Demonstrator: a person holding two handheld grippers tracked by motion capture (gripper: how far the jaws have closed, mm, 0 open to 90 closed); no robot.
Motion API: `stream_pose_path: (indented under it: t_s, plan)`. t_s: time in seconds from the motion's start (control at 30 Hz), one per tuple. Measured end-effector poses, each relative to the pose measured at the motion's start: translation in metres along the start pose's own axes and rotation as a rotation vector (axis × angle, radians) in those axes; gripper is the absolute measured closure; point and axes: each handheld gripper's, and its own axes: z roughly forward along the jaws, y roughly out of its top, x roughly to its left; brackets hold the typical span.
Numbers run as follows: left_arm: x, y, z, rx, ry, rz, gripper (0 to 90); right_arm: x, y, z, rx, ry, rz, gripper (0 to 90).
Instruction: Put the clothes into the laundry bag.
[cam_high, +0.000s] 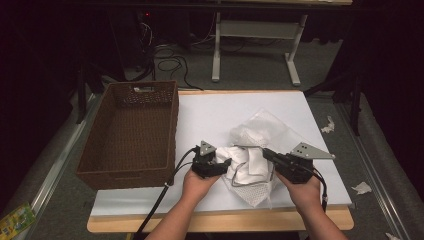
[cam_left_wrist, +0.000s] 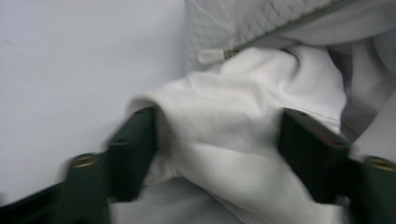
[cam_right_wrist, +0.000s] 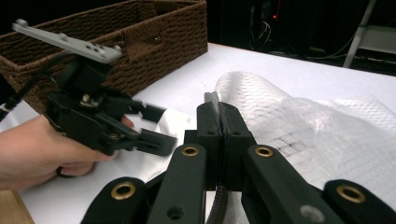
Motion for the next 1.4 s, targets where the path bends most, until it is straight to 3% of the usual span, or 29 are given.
stream_pose_path:
  t_s: [0.07, 0.27, 0.3, 0.43, 0.53, 0.6, 0.67, 0.73, 0.8, 0.87, 0.93, 1.0, 1.07, 1.13, 1.17, 1.27, 1.33, 1.4]
  plan:
    - [-0.002, 0.000, -0.002, -0.012, 0.003, 0.015, 63.4, 0.000, -0.001, 0.001, 0.004, 0.001, -0.004, 89.4]
    - [-0.021, 0.010, -0.031, -0.123, 0.019, 0.098, 85.7, -0.001, -0.003, 0.002, 0.007, -0.007, -0.004, 89.4]
    - [-0.026, 0.012, -0.035, -0.138, 0.008, 0.113, 87.1, -0.001, -0.003, 0.002, 0.009, -0.006, -0.005, 89.4]
    - [-0.059, 0.019, -0.038, -0.161, -0.110, 0.163, 88.4, 0.001, -0.002, 0.003, 0.009, -0.007, -0.012, 89.4]
    - [-0.078, 0.021, -0.018, -0.137, -0.170, 0.171, 88.4, 0.002, -0.001, 0.002, 0.001, -0.004, -0.009, 89.4]
    - [-0.085, 0.022, 0.006, -0.099, -0.180, 0.180, 88.4, 0.002, 0.001, 0.000, -0.006, -0.002, -0.008, 89.4]
    - [-0.087, 0.024, 0.026, -0.072, -0.185, 0.157, 88.4, 0.001, 0.003, -0.003, -0.020, 0.000, -0.005, 89.4]
    - [-0.089, 0.028, 0.045, -0.052, -0.170, 0.172, 88.3, 0.001, 0.004, -0.006, -0.033, 0.004, 0.003, 89.4]
    - [-0.088, 0.032, 0.063, -0.016, -0.165, 0.160, 87.8, -0.001, 0.006, -0.009, -0.047, 0.005, 0.000, 89.5]
    - [-0.091, 0.033, 0.068, -0.024, -0.168, 0.164, 82.2, -0.004, 0.006, -0.011, -0.049, 0.002, 0.008, 89.4]
    - [-0.093, 0.033, 0.060, -0.037, -0.208, 0.163, 68.7, -0.008, 0.004, -0.011, -0.049, -0.003, 0.017, 89.5]
    - [-0.092, 0.030, 0.042, -0.064, -0.213, 0.192, 56.9, -0.011, 0.003, -0.012, -0.048, -0.004, 0.022, 89.5]
    - [-0.088, 0.023, 0.020, -0.094, -0.223, 0.201, 50.4, -0.011, 0.002, -0.013, -0.046, -0.003, 0.022, 89.4]
    - [-0.082, 0.013, 0.000, -0.120, -0.206, 0.203, 46.8, -0.009, 0.002, -0.012, -0.042, -0.011, 0.019, 89.4]
    - [-0.077, 0.008, -0.008, -0.131, -0.198, 0.192, 45.3, -0.009, 0.002, -0.012, -0.041, -0.007, 0.017, 89.5]
    - [-0.058, -0.002, -0.025, -0.161, -0.122, 0.155, 36.6, -0.005, 0.003, -0.011, -0.038, -0.012, 0.008, 89.4]
    - [-0.045, -0.004, -0.027, -0.173, -0.077, 0.092, 28.9, -0.004, 0.004, -0.011, -0.039, -0.015, 0.001, 89.4]
    - [-0.036, 0.000, -0.023, -0.164, -0.069, 0.033, 19.9, -0.004, 0.003, -0.011, -0.036, -0.013, 0.003, 89.4]
